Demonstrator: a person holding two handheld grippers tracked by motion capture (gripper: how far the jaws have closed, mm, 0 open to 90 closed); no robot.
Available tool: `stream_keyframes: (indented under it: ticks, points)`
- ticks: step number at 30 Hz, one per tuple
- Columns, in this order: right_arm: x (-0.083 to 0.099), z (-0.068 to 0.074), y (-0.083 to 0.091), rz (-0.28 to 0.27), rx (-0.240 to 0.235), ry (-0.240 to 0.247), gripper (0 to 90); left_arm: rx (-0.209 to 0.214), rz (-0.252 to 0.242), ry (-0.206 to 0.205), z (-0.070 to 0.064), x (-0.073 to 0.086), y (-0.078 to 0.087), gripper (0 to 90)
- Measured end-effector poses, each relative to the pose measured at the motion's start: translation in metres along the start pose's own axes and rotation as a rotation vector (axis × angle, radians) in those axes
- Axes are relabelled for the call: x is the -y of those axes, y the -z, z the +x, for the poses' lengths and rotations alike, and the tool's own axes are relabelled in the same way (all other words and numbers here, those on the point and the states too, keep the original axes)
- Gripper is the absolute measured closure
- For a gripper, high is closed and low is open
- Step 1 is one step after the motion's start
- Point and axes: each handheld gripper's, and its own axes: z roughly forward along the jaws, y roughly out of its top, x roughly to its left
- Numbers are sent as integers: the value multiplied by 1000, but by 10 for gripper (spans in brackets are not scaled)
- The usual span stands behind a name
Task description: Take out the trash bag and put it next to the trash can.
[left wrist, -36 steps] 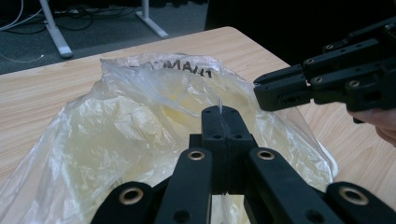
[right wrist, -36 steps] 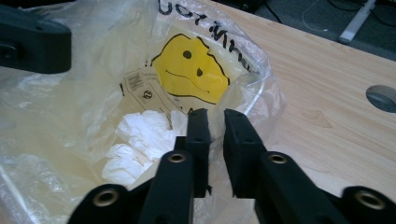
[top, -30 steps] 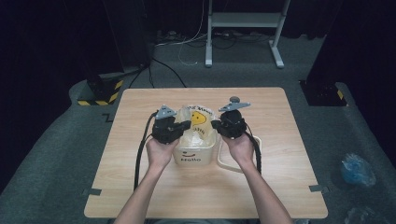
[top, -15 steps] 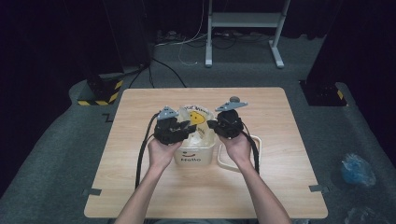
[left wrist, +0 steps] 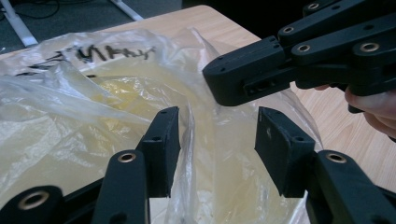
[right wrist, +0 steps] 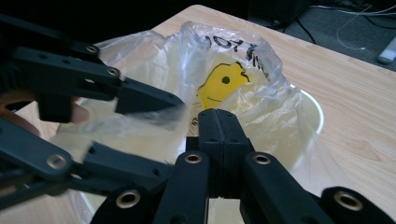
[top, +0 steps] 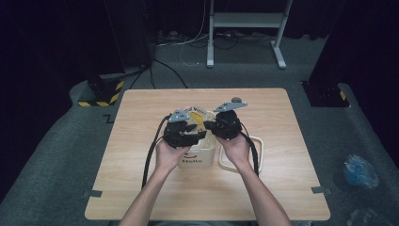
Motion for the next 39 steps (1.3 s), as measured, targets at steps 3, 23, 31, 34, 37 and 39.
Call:
stream_keyframes:
  ticks: [3,23,31,34,37,39]
  points:
    - [0,2,-1,-5,-8,2,900,-11,17,-14,-3,-1,-4,500]
    - [-4,10,-2,-21,-42,11,900,-74,63,-50,-7,-3,-14,788]
    - [-2,7,-2,-28,-44,7,844,-92,77,-56,-9,-3,-16,872]
    - [0,4,-1,-35,-45,-3,757,-96,80,-49,-9,-3,-17,878]
    - [3,1,2,-47,-36,-17,702,-99,82,-43,-8,-3,-16,881]
    - [6,-3,4,-56,-36,-28,671,-101,80,-40,-7,-3,-16,882]
